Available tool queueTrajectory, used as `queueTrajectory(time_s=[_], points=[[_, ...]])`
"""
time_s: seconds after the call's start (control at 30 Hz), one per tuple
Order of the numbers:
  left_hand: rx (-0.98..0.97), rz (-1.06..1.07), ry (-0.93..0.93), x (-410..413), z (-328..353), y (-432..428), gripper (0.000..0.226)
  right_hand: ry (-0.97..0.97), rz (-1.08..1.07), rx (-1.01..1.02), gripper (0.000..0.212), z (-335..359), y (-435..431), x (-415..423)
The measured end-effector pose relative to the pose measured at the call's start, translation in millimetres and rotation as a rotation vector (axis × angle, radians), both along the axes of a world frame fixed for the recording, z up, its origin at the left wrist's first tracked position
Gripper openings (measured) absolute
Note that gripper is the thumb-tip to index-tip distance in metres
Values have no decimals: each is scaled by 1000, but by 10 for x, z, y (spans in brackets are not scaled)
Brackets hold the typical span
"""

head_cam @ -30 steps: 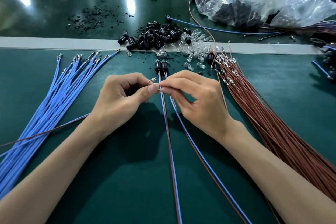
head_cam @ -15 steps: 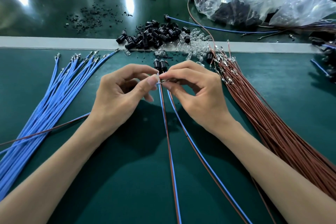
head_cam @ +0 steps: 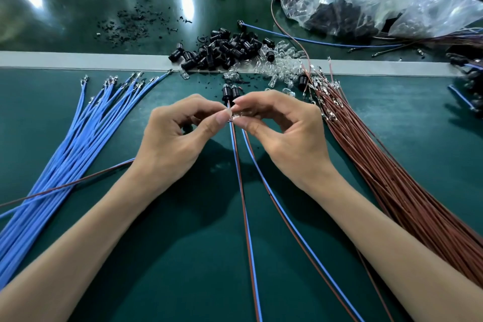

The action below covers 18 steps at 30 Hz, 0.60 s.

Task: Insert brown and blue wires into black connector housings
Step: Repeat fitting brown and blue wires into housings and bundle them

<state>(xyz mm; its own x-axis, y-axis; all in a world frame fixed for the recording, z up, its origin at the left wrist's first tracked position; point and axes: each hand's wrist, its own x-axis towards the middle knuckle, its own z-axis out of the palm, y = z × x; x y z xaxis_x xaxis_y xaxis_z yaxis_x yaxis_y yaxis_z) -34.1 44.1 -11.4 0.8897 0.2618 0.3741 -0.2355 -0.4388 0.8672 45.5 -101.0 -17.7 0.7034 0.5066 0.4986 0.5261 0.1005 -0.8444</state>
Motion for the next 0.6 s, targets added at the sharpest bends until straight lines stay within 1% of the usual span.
queueTrajectory(time_s=[0.07,0.2,0.37,0.6], points=[[11,2,27,5,-11,5,5,3,-18,-3,25,4,5,-7],[24,-19,65,1,-7,1,9,-11,-51,-18,21,17,2,-9],[-165,36,86,9,11,-3,11,-16,-68,-17,22,31,4,-18],[-299,30,142,15,8,-42,10,39,-36,23,25,10,15,-20]])
